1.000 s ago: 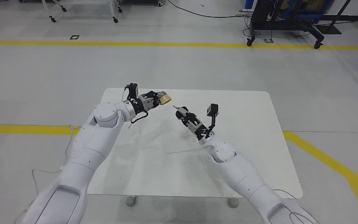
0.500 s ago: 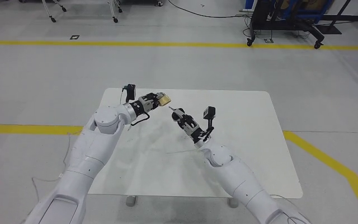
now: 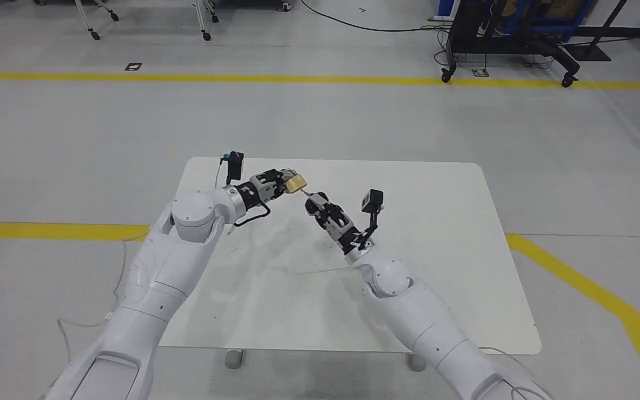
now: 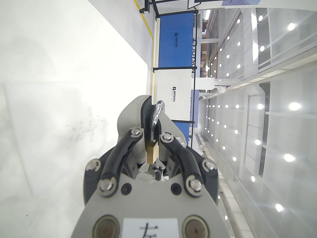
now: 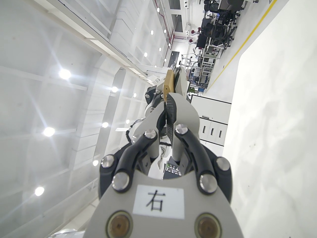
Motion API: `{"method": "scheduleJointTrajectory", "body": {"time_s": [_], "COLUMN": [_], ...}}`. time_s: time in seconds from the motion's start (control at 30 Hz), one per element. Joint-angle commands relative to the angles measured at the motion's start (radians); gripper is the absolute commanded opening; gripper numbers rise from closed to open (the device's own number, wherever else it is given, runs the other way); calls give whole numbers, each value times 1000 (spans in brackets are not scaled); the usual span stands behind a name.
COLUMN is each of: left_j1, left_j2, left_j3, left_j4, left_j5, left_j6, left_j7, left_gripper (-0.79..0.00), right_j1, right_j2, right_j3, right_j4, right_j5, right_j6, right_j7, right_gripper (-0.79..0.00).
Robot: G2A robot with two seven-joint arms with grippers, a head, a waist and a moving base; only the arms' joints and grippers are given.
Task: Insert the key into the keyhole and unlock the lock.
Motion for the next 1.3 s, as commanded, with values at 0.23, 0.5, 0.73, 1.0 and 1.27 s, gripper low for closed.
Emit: {"method": "scheduleJointTrajectory", "body": {"time_s": [0.23, 0.5, 0.73, 1.0, 1.27], "left_j1": [3, 2, 0, 0, -3], "left_j2": [-3, -5, -10, -15, -18], "left_j3": [-2, -8, -11, -11, -13], "left_j4": [-5, 3, 13, 19, 24], "left_j5": [7, -1, -20, -32, -31], "left_j6": [9, 9, 16, 23, 30], "left_j7": [-10, -19, -18, -19, -31], "left_gripper": [-785, -785, -785, -785, -785], "right_j1": [9, 8, -1, -5, -2], "right_j2": [-14, -24, -34, -47, -62], "right_j3": [1, 8, 14, 14, 8], "right_j4": [19, 27, 26, 29, 36], "right_j5": [-51, -81, -148, -206, -245], "right_j6": [11, -2, -31, -35, -21], "right_j7": [-51, -78, -166, -233, -265], "right_gripper": [-785, -785, -785, -785, -785]}}
